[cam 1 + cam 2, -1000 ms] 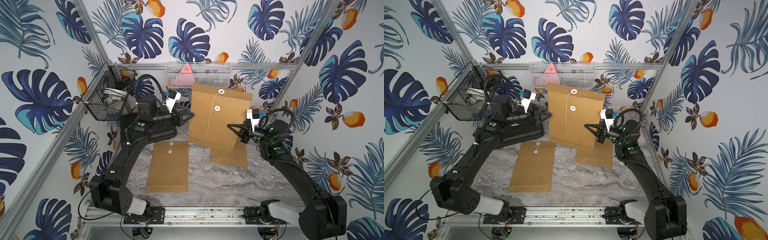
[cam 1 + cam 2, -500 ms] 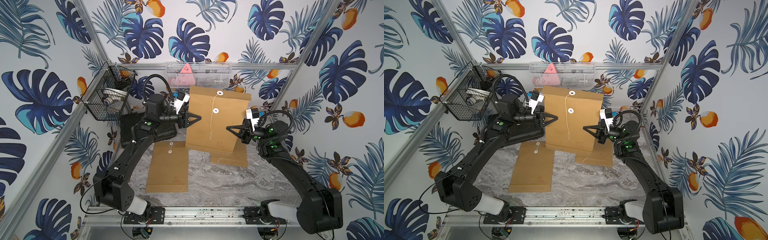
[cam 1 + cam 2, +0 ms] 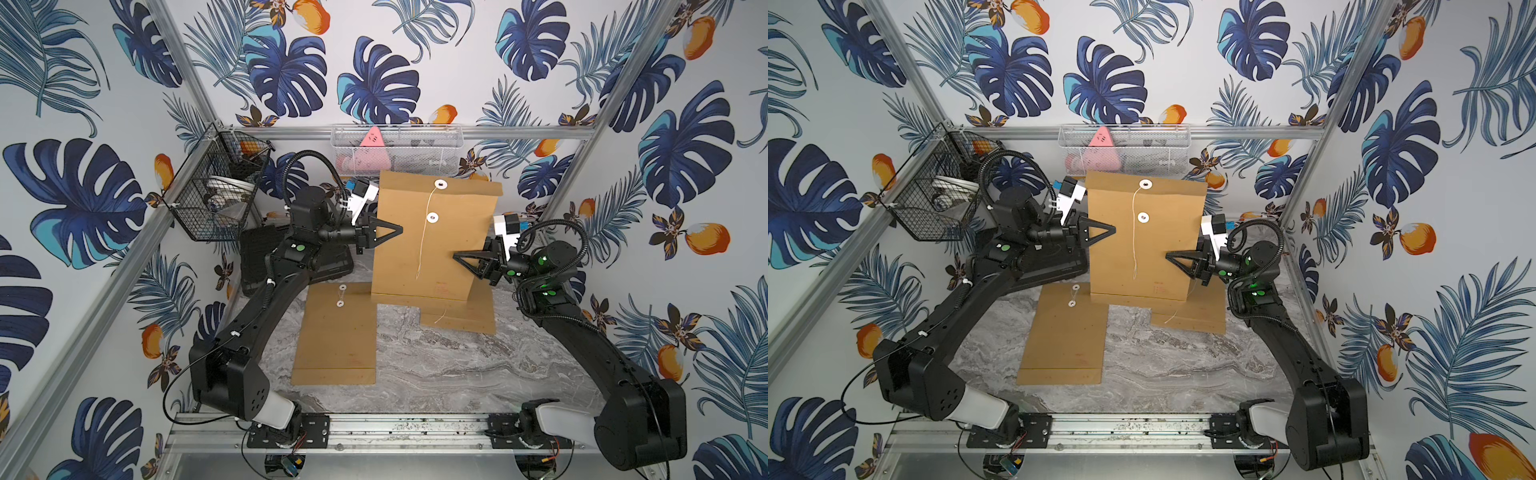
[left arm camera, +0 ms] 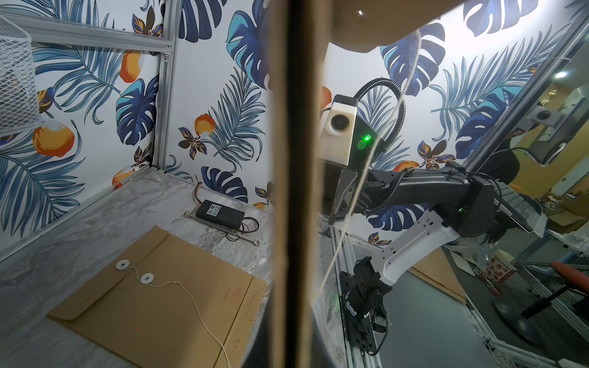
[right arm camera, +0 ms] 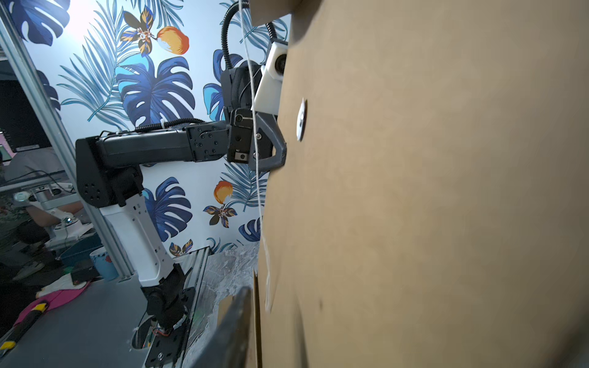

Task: Close the mouth of the file bag
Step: Pick up the file bag from the file bag, then close the file bag.

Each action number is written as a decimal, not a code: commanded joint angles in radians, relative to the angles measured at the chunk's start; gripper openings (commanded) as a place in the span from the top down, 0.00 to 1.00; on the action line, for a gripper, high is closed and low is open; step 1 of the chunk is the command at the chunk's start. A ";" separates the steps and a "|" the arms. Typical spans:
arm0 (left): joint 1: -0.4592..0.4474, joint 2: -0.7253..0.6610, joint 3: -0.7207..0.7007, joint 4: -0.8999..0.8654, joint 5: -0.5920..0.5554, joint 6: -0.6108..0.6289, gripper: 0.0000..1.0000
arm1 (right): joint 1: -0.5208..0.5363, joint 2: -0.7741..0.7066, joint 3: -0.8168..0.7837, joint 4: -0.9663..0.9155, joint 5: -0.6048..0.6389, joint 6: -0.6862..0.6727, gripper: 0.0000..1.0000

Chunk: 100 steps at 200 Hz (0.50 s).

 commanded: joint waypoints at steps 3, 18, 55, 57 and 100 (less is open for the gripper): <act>0.037 -0.020 -0.020 0.151 -0.060 -0.112 1.00 | 0.000 -0.024 -0.022 -0.049 0.256 0.073 0.38; 0.055 -0.039 -0.031 0.120 -0.109 -0.080 1.00 | 0.003 -0.074 -0.042 -0.205 0.451 0.103 0.39; 0.054 -0.072 -0.035 -0.023 -0.219 0.051 1.00 | 0.066 -0.166 0.017 -0.645 0.803 0.091 0.51; 0.054 -0.073 -0.035 -0.029 -0.223 0.055 1.00 | 0.077 -0.170 0.017 -0.650 0.811 0.086 0.51; -0.010 -0.080 0.010 -0.164 -0.297 0.158 1.00 | 0.353 -0.143 -0.079 -0.393 0.870 0.013 0.50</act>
